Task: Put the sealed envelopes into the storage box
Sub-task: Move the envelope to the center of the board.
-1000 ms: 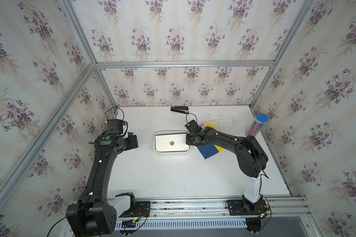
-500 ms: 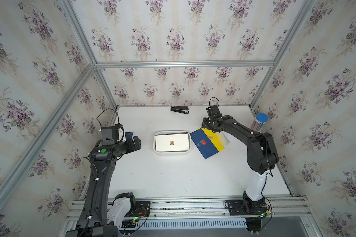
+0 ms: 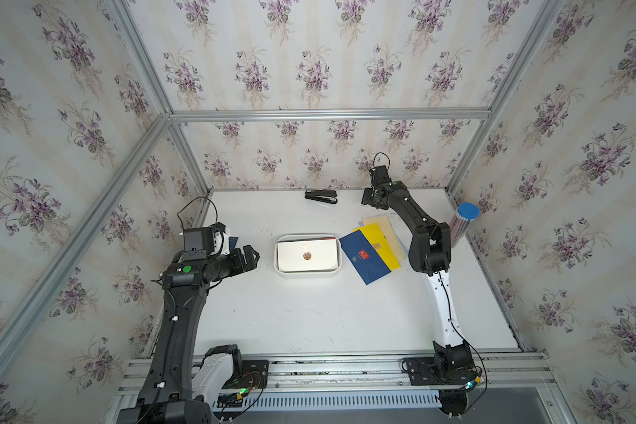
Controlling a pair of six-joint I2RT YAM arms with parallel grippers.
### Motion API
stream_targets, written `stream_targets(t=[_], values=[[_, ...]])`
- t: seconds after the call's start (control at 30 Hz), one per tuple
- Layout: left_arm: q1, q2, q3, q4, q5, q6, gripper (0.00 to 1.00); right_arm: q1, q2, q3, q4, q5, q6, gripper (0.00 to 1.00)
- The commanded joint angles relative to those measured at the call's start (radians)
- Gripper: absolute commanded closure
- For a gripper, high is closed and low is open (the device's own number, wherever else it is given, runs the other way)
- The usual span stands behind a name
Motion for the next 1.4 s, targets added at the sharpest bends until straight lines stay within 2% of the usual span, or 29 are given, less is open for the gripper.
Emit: stream_targets(t=[0.0, 0.33, 0.47, 0.53, 0.7, 0.93, 1.17, 1.37], values=[[0.000, 0.001, 0.000, 0.023, 0.021, 0.011, 0.00, -0.008, 0.054, 0.061, -0.088, 0.000, -0.015, 0.34], [0.000, 0.019, 0.004, 0.028, 0.035, 0.018, 0.00, -0.010, 0.100, 0.059, -0.170, -0.036, -0.012, 0.37], [0.000, 0.027, 0.006, 0.023, 0.039, 0.018, 0.00, -0.004, 0.074, -0.009, -0.188, -0.059, -0.015, 0.39], [0.000, 0.027, 0.005, 0.023, 0.042, 0.019, 0.00, 0.003, 0.028, -0.101, -0.165, -0.058, -0.015, 0.39], [0.000, 0.023, 0.000, 0.023, 0.054, 0.019, 0.00, 0.026, -0.241, -0.536, 0.051, -0.096, 0.027, 0.39], [-0.001, 0.018, -0.004, 0.028, 0.101, 0.026, 0.00, 0.071, -0.503, -1.000, 0.247, -0.160, 0.067, 0.40], [-0.020, 0.000, -0.023, 0.015, 0.264, 0.050, 0.00, 0.140, -0.692, -1.297, 0.347, -0.194, 0.093, 0.41], [-0.074, -0.110, -0.057, -0.019, 0.376, 0.007, 0.00, 0.174, -0.831, -1.460, 0.386, -0.183, 0.109, 0.41]])
